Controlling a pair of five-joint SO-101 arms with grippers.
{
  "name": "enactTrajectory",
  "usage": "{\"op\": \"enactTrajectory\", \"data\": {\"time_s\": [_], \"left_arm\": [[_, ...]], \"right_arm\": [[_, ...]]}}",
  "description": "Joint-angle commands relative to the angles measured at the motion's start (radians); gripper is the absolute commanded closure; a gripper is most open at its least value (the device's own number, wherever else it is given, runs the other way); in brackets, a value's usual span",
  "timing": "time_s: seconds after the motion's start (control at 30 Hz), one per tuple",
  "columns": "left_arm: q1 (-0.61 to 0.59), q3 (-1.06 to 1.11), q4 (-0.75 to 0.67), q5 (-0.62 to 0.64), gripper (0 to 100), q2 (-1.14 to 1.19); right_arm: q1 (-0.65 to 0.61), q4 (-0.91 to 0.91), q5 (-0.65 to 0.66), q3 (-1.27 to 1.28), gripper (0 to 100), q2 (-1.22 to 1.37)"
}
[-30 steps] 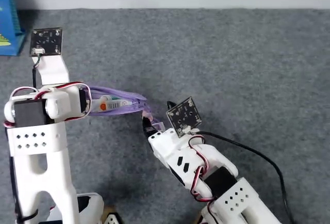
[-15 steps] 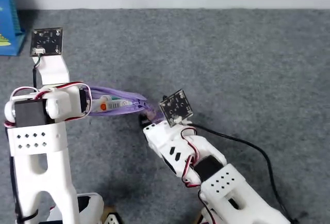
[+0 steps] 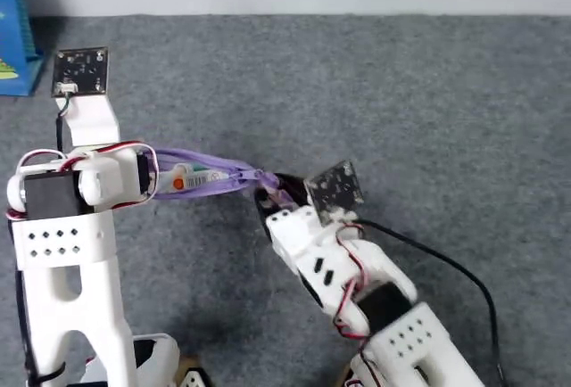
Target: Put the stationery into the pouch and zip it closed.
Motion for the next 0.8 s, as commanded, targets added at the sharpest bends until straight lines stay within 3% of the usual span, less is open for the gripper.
{"op": "enactTrajectory", "data": {"time_s": [0.0, 0.17, 0.3, 0.4, 0.63, 0.77], "left_arm": [[0.005, -0.013, -0.068, -0.055, 98, -0.020], [0.060, -0.084, -0.164, -0.189, 94, -0.014], [0.201, -0.108, -0.224, -0.229, 82, -0.012], [0.331, -0.107, -0.276, -0.252, 80, -0.012], [0.623, -0.110, -0.354, -0.313, 79, -0.002], [0.697, -0.145, -0.353, -0.315, 79, 0.043]], "right_arm": [[0.007, 0.186, 0.071, -0.017, 99.1, -0.193], [0.001, 0.479, 0.098, -0.072, 99.1, -0.404], [-0.079, 0.713, 0.098, -0.141, 99.1, -0.519], [-0.143, 0.843, 0.094, -0.178, 99.1, -0.585], [-0.160, 1.007, 0.091, -0.250, 99.1, -0.602], [-0.160, 1.003, 0.087, -0.250, 99.1, -0.602]]}}
